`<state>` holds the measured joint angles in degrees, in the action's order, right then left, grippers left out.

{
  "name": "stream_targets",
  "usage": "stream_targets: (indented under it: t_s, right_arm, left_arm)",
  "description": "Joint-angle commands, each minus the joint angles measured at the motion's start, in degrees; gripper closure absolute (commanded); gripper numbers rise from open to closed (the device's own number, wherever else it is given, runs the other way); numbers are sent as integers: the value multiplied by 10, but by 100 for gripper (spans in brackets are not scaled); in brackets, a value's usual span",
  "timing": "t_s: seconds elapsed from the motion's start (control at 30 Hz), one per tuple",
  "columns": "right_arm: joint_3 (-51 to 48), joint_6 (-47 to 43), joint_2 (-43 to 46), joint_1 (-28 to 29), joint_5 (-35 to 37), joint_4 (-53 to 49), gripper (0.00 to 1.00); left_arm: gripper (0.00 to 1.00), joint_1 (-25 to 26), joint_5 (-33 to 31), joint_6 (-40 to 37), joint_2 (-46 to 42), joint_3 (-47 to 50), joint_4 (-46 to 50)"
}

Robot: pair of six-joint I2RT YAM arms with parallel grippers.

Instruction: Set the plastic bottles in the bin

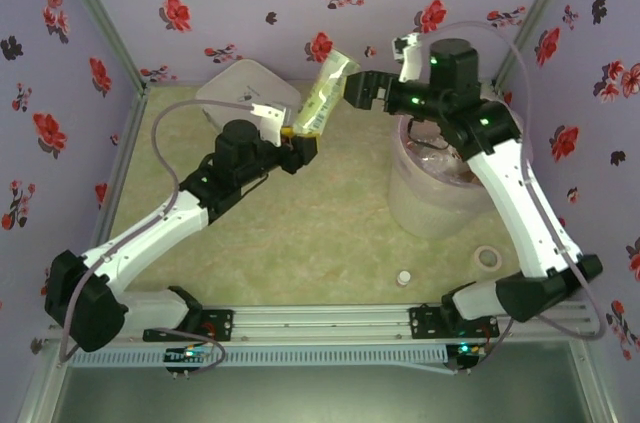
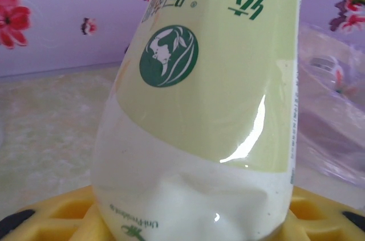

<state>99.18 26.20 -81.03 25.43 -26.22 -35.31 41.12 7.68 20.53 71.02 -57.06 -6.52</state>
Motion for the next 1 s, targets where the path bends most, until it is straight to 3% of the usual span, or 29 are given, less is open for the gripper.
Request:
stream_targets:
  t_s: [0.0, 0.13, 0.3, 0.37, 0.4, 0.53, 0.6, 0.8, 0.97]
  right_arm:
    - [25, -22, -19, 3, 41, 8, 1]
    - [39, -33, -32, 0, 24, 18, 5]
    - [29, -30, -15, -11, 27, 21, 36]
    - [25, -31, -5, -14, 30, 20, 44]
    - [25, -34, -1, -16, 32, 20, 48]
    - [50, -57, 18, -40, 42, -1, 52]
    - [76, -78, 34, -57, 64, -17, 58]
    - [173, -173, 87, -105, 174, -87, 69]
    - [130, -377, 140, -111, 303, -69, 99]
  left_arm:
    - [89, 20, 0, -11, -22, 11, -37]
    - [89, 38, 0, -11, -35, 28, -38]
    - [84, 43, -4, 8, -44, 59, -69]
    - [76, 43, -9, 11, -41, 55, -61]
    - [69, 43, -11, 12, -39, 53, -56]
    - [15, 43, -22, 19, -33, 52, -45]
    - [1, 42, -40, 23, -34, 60, -40]
    - [0, 29, -49, 52, -20, 87, -16]
    - [1, 23, -49, 67, 0, 104, -14]
